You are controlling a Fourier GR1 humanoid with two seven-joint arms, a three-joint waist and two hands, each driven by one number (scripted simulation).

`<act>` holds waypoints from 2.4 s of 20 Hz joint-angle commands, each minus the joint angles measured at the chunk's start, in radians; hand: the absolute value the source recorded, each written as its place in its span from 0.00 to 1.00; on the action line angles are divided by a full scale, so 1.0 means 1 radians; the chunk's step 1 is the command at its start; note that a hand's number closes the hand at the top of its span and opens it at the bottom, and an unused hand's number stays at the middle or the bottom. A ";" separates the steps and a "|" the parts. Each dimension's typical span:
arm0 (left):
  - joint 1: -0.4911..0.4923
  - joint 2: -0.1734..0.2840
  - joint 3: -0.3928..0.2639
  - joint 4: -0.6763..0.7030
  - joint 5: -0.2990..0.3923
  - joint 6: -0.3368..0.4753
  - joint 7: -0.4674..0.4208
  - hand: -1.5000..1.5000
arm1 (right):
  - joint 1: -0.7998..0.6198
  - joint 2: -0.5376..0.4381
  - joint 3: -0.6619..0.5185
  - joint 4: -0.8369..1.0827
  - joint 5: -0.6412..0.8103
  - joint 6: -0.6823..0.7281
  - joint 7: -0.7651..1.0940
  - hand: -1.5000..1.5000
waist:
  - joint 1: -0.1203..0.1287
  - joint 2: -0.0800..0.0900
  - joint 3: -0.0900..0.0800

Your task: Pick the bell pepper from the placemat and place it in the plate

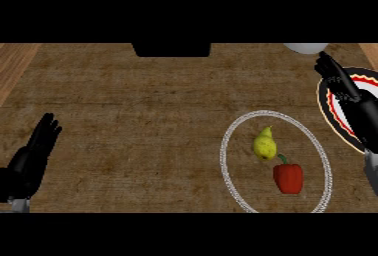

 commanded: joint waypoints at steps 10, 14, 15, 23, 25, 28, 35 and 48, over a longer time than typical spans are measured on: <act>0.027 -0.157 -0.151 -0.011 0.008 0.050 0.250 0.50 | 0.109 -0.088 -0.332 0.119 0.060 -0.298 0.103 0.00 | -0.073 0.003 -0.026; -0.034 -0.177 -0.170 -0.047 -0.009 0.084 0.337 0.50 | 0.238 0.048 -0.370 0.042 -0.017 -0.310 -0.061 0.00 | -0.052 0.002 -0.027; 0.019 -0.221 -0.200 -0.060 -0.043 0.121 0.294 0.50 | 0.304 0.057 -0.358 -0.026 -0.029 -0.275 -0.068 0.00 | -0.049 0.000 -0.028; 0.002 -0.175 -0.165 -0.107 -0.026 0.079 0.366 0.50 | 0.450 -0.161 -0.329 -0.227 0.077 -0.123 0.171 0.00 | -0.034 0.001 -0.030; -0.013 -0.208 -0.178 -0.036 -0.054 0.087 0.311 0.50 | 0.478 -0.220 -0.275 -0.275 0.114 -0.060 0.240 0.00 | -0.042 0.005 -0.033; -0.022 -0.219 -0.193 -0.100 -0.050 0.110 0.391 0.50 | 0.490 -0.274 -0.243 -0.284 0.150 -0.001 0.314 0.00 | -0.030 0.005 -0.030; -0.043 -0.235 -0.174 -0.037 -0.082 0.104 0.359 0.50 | 0.484 -0.265 -0.113 -0.520 0.272 0.021 0.629 0.00 | -0.030 0.005 -0.030; 0.004 -0.276 -0.158 -0.043 -0.114 0.071 0.329 0.50 | 0.347 -0.045 0.163 -0.507 0.531 0.076 0.912 0.00 | -0.027 0.004 -0.029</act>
